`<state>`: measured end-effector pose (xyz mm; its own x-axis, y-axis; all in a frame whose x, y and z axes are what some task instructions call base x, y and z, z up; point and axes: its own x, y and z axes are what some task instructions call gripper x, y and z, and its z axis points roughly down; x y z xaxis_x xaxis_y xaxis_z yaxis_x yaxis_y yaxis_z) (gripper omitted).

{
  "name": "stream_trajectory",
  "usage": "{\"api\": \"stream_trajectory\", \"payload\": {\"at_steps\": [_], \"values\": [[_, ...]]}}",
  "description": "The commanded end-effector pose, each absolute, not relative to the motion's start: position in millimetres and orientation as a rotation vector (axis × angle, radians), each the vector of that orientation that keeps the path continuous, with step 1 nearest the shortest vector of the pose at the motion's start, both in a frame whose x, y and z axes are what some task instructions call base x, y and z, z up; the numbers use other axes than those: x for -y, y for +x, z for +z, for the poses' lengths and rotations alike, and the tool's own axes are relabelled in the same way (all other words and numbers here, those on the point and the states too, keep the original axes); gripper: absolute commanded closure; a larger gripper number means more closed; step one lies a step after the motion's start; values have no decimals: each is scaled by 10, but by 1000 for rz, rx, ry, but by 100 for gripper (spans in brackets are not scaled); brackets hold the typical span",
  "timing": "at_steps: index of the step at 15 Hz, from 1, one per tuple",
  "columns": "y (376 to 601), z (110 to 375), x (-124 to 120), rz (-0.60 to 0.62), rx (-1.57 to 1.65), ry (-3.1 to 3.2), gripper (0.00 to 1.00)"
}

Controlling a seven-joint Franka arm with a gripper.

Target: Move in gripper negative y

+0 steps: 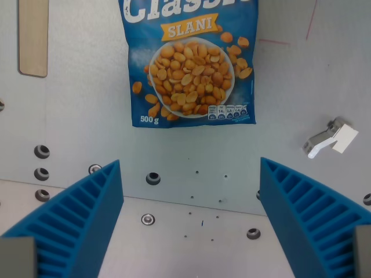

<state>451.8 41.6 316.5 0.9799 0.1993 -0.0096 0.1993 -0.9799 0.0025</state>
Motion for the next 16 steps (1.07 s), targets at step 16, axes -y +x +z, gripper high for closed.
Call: {"api": "stream_trajectory", "payload": {"at_steps": [16], "values": [[4358,3187,-1199,-6,-314,3122,0]]}}
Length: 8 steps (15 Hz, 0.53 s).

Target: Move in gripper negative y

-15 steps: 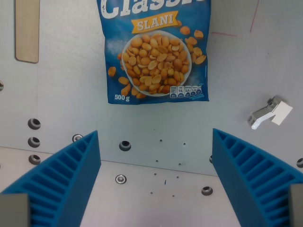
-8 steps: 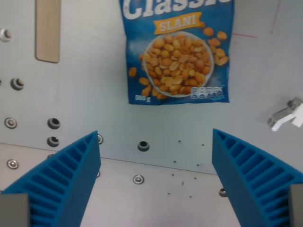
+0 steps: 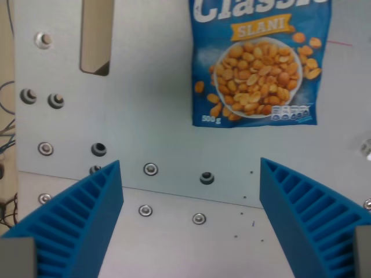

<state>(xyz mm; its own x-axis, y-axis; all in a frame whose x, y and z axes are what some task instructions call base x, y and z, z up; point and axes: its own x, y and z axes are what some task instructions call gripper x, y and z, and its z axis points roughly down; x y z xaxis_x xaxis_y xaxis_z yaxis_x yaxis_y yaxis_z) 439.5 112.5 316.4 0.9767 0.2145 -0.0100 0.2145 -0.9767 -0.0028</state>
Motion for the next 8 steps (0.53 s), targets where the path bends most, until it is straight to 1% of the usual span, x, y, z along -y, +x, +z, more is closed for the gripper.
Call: {"api": "stream_trajectory", "payload": {"at_steps": [1,8], "values": [[4348,3187,-1248,6,315,-3129,0],[4278,3186,-1591,6,315,-3129,0]]}}
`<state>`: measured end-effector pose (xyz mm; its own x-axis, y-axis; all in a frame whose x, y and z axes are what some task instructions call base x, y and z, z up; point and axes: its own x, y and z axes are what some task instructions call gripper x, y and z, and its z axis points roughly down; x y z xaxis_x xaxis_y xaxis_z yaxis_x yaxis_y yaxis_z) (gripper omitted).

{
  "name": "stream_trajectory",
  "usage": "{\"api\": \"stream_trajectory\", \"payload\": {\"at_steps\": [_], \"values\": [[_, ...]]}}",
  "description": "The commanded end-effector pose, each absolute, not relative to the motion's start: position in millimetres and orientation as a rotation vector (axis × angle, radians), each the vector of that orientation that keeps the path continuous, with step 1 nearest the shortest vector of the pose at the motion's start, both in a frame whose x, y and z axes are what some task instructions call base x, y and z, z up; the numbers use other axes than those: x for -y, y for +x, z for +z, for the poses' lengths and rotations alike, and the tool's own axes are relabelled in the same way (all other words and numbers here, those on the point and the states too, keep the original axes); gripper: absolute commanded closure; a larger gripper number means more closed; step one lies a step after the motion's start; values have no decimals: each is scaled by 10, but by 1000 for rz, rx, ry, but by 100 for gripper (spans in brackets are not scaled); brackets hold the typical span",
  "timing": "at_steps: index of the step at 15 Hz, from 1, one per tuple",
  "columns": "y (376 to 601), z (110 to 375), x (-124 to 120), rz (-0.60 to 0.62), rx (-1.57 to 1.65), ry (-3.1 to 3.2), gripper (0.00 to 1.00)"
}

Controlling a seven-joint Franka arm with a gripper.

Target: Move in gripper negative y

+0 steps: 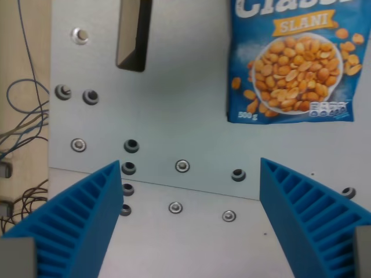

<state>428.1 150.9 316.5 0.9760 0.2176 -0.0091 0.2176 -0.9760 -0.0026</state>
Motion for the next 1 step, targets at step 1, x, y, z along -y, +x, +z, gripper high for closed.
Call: {"api": "stream_trajectory", "payload": {"at_steps": [1], "values": [[4268,3185,-1640,6,315,-3129,0]]}}
